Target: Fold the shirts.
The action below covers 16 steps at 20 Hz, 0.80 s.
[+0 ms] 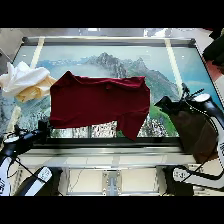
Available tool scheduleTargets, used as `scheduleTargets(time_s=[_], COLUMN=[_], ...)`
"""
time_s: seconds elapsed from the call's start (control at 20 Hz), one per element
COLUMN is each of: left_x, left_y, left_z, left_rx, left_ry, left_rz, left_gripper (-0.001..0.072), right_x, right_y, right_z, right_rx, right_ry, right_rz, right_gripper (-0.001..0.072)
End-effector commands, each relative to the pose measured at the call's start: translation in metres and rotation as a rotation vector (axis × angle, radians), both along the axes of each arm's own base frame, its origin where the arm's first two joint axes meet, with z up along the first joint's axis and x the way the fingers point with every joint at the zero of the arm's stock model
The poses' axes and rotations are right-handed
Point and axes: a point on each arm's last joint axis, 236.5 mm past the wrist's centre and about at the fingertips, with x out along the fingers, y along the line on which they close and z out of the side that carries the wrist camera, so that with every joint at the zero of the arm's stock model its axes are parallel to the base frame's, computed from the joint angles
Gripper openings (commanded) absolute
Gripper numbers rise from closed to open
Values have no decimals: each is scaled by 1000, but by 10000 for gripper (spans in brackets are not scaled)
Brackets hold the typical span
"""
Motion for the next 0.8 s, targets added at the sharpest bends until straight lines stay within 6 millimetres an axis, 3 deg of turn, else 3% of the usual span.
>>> scheduleTargets(time_s=[0.0,0.15,0.25,0.3,0.35,0.4,0.45,0.5,0.6,0.75], left_x=[3,4,3,3,3,4,6,10,23,29], left_y=[-1,-2,-3,-4,-6,-9,-13,-18,-26,-25], left_z=[5,6,6,7,8,10,18,29,69,149], left_rx=[5,10,33,29,23,32,58,78,123,336], left_ry=[-17,-23,-32,-33,-35,-47,-77,-117,-221,-340], left_rz=[-18,-27,-60,-66,-74,-103,-163,-225,-335,-539], left_gripper=[17,16,16,16,16,16,16,15,15,14], right_x=[-7,2,11,15,16,14,12,13,16,-3], right_y=[31,59,69,75,80,86,90,92,96,92], right_z=[-43,-66,-69,-67,-63,-56,-45,-31,17,125], right_rx=[81,40,8,22,51,72,79,76,65,-54], right_ry=[124,111,70,61,59,44,16,-22,-121,-337], right_rz=[5,30,28,18,12,43,93,132,194,373], right_gripper=[488,489,480,404,189,23,8,7,7,7])
